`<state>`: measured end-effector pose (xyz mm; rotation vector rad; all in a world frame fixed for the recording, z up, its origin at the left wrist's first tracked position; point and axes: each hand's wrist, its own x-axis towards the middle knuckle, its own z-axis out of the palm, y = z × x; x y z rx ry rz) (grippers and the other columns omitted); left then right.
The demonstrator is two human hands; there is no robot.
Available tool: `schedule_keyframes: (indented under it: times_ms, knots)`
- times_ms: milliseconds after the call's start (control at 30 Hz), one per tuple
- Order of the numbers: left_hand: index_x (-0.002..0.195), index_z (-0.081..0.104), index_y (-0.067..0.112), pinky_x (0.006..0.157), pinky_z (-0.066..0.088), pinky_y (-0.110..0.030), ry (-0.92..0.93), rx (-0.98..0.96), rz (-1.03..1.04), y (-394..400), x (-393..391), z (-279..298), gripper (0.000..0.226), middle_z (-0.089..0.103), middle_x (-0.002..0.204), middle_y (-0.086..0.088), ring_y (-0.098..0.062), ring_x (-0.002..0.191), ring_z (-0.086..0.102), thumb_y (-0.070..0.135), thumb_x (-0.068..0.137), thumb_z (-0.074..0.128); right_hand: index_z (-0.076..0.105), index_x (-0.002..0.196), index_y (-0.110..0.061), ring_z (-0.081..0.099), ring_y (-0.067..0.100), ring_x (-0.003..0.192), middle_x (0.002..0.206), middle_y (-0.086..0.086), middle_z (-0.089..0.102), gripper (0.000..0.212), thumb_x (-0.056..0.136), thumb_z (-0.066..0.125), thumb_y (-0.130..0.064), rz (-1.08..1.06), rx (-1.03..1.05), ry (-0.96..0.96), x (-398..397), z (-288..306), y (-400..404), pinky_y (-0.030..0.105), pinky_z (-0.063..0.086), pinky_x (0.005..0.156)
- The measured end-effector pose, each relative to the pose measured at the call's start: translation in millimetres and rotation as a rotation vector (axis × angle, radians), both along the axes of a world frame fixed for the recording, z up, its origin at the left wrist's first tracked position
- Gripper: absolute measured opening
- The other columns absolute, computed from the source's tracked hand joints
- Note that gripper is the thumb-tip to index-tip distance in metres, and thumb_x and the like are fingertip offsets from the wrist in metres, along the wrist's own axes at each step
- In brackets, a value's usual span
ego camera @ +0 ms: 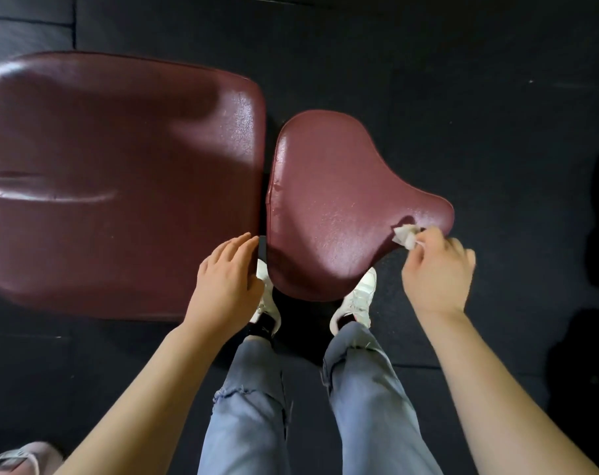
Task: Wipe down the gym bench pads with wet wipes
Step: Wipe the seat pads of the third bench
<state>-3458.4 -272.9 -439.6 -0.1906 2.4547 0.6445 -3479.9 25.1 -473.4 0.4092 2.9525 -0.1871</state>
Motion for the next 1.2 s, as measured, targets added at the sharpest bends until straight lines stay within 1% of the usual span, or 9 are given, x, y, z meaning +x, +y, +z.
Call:
schedule_keyframes:
  times_ms: [167, 333, 433, 533, 633, 800, 933, 1033, 1200]
  knots:
    - [0.148, 0.043, 0.014, 0.116, 0.028, -0.044, -0.004, 0.024, 0.008, 5, 5, 1, 0.064, 0.04, 0.155, -0.001, -0.022, 0.144, 0.032, 0.007, 0.085, 0.056, 0.054, 0.084, -0.013, 0.059, 0.033, 0.057, 0.063, 0.011, 0.061, 0.024, 0.07, 0.062, 0.005, -0.2, -0.141, 0.147, 5, -7, -59, 0.035, 0.035, 0.062]
    - [0.148, 0.043, 0.015, 0.116, 0.027, -0.043, -0.019, 0.0, 0.029, -1, 10, 1, 0.064, 0.039, 0.155, 0.0, -0.021, 0.145, 0.031, 0.008, 0.086, 0.057, 0.067, 0.089, -0.019, 0.063, 0.027, 0.073, 0.085, 0.003, 0.072, 0.024, 0.076, 0.059, -0.001, 0.298, -0.394, -0.057, 6, -13, -170, 0.033, 0.035, 0.068]
    - [0.148, 0.044, 0.016, 0.116, 0.026, -0.043, -0.025, -0.007, 0.043, -5, 10, 2, 0.062, 0.04, 0.154, 0.001, -0.02, 0.144, 0.031, 0.008, 0.088, 0.057, 0.065, 0.091, -0.019, 0.062, 0.025, 0.08, 0.093, -0.001, 0.072, 0.023, 0.079, 0.053, -0.005, 0.535, -0.366, -0.088, -3, -16, -152, 0.031, 0.028, 0.071]
    - [0.148, 0.043, 0.016, 0.117, 0.025, -0.043, -0.026, -0.004, 0.02, -5, 10, 3, 0.06, 0.04, 0.155, 0.002, -0.019, 0.145, 0.03, 0.011, 0.091, 0.058, 0.067, 0.09, -0.027, 0.067, 0.022, 0.079, 0.088, -0.006, 0.073, 0.038, 0.071, 0.04, -0.007, 0.401, -0.238, -0.105, -2, -12, -79, 0.032, 0.031, 0.067]
    - [0.149, 0.041, 0.017, 0.118, 0.024, -0.043, -0.023, 0.012, 0.013, -3, 9, 1, 0.061, 0.039, 0.156, 0.003, -0.019, 0.146, 0.028, 0.011, 0.091, 0.057, 0.059, 0.089, -0.027, 0.06, 0.028, 0.066, 0.071, -0.003, 0.066, 0.038, 0.07, 0.057, 0.007, 0.188, -0.163, -0.098, 26, -2, -25, 0.035, 0.033, 0.067]
    - [0.149, 0.042, 0.016, 0.119, 0.022, -0.043, -0.022, 0.024, 0.03, -1, 13, -2, 0.061, 0.039, 0.156, 0.002, -0.019, 0.147, 0.027, 0.009, 0.09, 0.055, 0.068, 0.109, -0.027, 0.06, 0.019, 0.096, 0.102, -0.001, 0.072, 0.034, 0.082, 0.052, -0.012, 0.295, -0.433, -0.225, 42, -15, -109, 0.034, 0.039, 0.083]
    - [0.146, 0.046, 0.012, 0.118, 0.026, -0.044, 0.004, 0.044, 0.033, -2, 14, -5, 0.059, 0.044, 0.153, -0.003, -0.022, 0.145, 0.033, 0.004, 0.088, 0.056, 0.066, 0.1, -0.018, 0.062, 0.024, 0.086, 0.087, 0.0, 0.069, 0.022, 0.08, 0.06, -0.009, 0.554, -0.429, -0.169, 31, -21, -183, 0.038, 0.042, 0.079]
    - [0.148, 0.043, 0.014, 0.119, 0.023, -0.041, -0.005, 0.036, 0.039, -3, 15, -3, 0.062, 0.041, 0.154, 0.001, -0.02, 0.146, 0.029, 0.004, 0.088, 0.055, 0.062, 0.092, -0.021, 0.059, 0.024, 0.077, 0.087, 0.0, 0.069, 0.022, 0.078, 0.058, -0.006, 0.571, -0.365, -0.12, 33, -19, -154, 0.037, 0.037, 0.073]
    - [0.15, 0.04, 0.017, 0.118, 0.019, -0.041, -0.001, 0.038, 0.027, -3, 15, -5, 0.062, 0.039, 0.156, 0.003, -0.019, 0.147, 0.025, 0.008, 0.089, 0.053, 0.059, 0.086, -0.021, 0.058, 0.03, 0.063, 0.066, 0.0, 0.064, 0.031, 0.069, 0.054, 0.005, 0.283, -0.184, -0.051, 64, -12, -58, 0.036, 0.032, 0.067]
